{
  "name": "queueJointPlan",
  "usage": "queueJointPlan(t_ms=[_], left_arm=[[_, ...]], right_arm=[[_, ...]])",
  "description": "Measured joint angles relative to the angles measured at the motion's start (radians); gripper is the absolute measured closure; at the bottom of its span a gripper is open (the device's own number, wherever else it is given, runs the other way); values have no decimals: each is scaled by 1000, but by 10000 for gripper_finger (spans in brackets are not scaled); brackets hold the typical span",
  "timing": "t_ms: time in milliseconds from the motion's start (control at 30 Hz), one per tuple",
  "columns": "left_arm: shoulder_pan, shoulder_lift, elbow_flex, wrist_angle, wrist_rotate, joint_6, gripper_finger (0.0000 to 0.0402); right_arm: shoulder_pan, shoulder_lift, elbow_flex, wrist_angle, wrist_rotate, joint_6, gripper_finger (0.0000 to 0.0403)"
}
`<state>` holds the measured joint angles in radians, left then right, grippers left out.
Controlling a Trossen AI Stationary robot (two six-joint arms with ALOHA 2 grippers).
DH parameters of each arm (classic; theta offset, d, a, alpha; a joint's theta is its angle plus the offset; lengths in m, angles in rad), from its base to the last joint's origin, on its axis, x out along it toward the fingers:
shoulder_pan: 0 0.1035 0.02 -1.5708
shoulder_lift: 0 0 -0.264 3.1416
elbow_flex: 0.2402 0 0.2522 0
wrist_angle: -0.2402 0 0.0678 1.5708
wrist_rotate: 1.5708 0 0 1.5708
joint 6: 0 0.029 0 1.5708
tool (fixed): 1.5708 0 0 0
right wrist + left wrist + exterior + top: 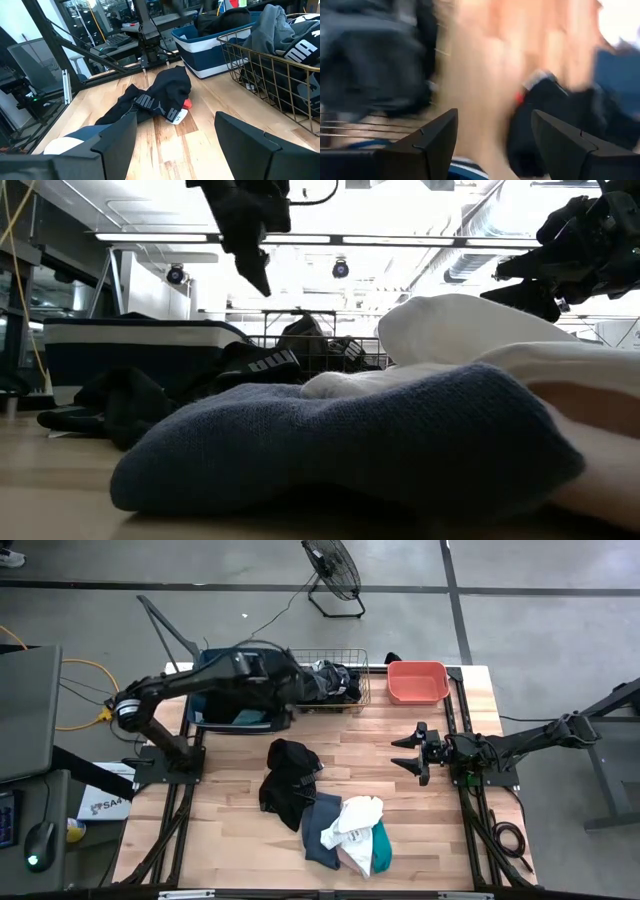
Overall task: Pick & Place Cloths
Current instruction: Put the black underwear into the wire basket
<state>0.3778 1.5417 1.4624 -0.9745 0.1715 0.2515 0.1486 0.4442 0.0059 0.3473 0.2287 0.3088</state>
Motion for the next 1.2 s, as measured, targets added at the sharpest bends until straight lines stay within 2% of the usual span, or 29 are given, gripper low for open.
queueJointPlan(t_ms=[200, 333, 533, 700, 933, 1200], left_arm=[[-119, 19, -2, -113, -2, 75, 153], [-195, 27, -17, -95, -7, 131, 153], [-273, 42, -110, -58, -85, 175, 153], [-294, 51, -208, 36, -141, 174, 153], [-293, 50, -333, 235, -145, 172, 153], [-294, 50, -409, 327, -141, 171, 154]], right_arm=[[0, 0, 0, 0, 0, 0, 143], [0, 0, 0, 0, 0, 0, 143], [0, 0, 0, 0, 0, 0, 143], [0, 0, 0, 0, 0, 0, 143], [0, 0, 0, 0, 0, 0, 143], [0, 0, 0, 0, 0, 0, 143]])
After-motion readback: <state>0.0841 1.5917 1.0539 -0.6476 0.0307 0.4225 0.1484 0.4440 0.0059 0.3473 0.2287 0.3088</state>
